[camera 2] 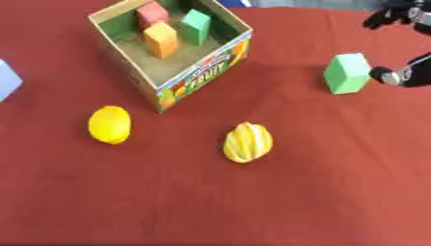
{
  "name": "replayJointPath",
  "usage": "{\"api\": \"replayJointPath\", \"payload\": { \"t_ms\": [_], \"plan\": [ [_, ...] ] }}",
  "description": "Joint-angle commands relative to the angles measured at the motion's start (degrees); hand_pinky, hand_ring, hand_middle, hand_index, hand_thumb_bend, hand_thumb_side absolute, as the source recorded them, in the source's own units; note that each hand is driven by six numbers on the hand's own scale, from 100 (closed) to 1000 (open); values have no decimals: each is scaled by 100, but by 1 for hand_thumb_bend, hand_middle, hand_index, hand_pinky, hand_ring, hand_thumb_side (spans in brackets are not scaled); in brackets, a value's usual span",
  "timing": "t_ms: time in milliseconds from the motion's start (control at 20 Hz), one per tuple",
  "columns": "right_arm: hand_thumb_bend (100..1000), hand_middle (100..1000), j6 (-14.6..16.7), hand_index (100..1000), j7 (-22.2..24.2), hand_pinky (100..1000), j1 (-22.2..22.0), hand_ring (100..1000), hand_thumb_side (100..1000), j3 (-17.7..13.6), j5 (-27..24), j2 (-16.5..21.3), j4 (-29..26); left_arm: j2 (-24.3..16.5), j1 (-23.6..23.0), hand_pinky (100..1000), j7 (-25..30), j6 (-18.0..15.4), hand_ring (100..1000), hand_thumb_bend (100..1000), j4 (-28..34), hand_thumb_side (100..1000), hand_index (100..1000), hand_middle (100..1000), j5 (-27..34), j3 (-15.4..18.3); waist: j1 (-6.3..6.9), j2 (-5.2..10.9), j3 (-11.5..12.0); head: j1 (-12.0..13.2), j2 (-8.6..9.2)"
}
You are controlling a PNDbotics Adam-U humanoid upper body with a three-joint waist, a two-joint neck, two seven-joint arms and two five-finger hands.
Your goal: Pick up objects on the table and place them in the box.
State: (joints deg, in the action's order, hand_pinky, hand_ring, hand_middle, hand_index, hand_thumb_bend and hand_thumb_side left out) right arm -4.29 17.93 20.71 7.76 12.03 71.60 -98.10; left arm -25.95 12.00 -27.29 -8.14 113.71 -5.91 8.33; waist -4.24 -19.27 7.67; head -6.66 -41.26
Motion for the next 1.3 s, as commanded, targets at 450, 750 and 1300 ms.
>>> {"api": "replayJointPath", "payload": {
  "t_ms": [450, 750, 1300],
  "plan": [
    [416, 875, 504, 906, 382, 912, 524, 933, 114, 176, 803, -270, 915, -173, 181, 754, 78, -28, 571, 100, 88, 503, 817, 553, 86, -24, 24, -69, 208, -173, 202],
    [417, 873, 642, 907, 318, 911, 683, 932, 117, 128, 1116, -448, 1392, -167, 208, 754, 80, -34, 570, 100, 88, 507, 817, 553, 106, -23, 15, -164, 297, -203, 263],
    [419, 873, 882, 911, 298, 911, 820, 933, 141, 50, 1544, -621, 2047, -133, 231, 754, 76, -39, 565, 100, 88, 511, 817, 552, 145, -22, 57, -348, 401, -254, 363]
  ]
}}
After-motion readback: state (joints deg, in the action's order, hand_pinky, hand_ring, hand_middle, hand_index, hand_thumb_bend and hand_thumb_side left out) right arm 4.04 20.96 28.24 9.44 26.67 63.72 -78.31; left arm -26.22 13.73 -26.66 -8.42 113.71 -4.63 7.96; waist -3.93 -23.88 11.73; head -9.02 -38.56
